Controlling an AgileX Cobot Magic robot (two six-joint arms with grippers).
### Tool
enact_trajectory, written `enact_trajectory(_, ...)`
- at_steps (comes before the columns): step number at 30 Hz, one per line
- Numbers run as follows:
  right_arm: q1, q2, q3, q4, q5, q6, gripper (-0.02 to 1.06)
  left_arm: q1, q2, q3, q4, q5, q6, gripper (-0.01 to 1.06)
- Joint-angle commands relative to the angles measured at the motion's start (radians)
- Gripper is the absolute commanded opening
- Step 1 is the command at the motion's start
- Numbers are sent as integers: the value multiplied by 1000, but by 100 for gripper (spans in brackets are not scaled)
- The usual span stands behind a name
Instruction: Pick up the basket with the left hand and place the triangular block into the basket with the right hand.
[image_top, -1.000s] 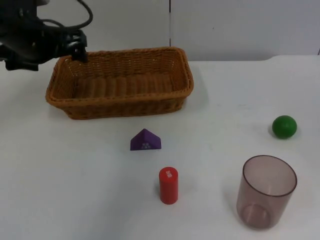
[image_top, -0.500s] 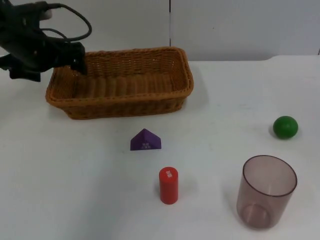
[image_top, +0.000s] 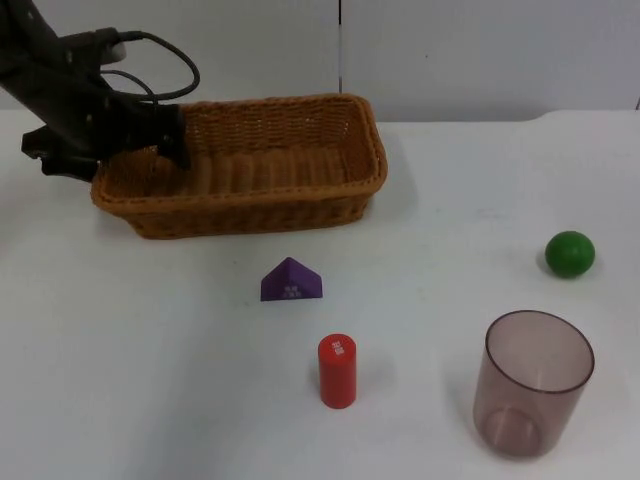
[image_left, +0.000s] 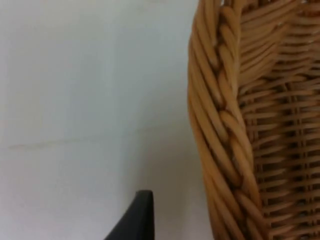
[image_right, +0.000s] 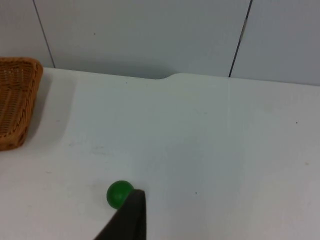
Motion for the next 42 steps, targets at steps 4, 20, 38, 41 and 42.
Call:
enact_trajectory(4, 4, -5, -5, 0, 2, -6, 105, -1, 28, -5, -4, -20, 3, 105)
enact_trajectory(20, 4, -5, -5, 0, -35, -40, 105, -1, 28, -5, 7, -24, -17, 27)
enact_trajectory(38, 4, -5, -5, 5, 2, -32, 105, -32, -153, 162, 17, 28, -131, 0)
enact_trajectory(41, 4, -5, -5, 5, 7, -32, 105, -36, -257, 284, 14, 0, -131, 0)
enact_trajectory(42, 4, -5, -5, 5, 6, -32, 105, -39, -301, 334, 19, -13, -131, 0)
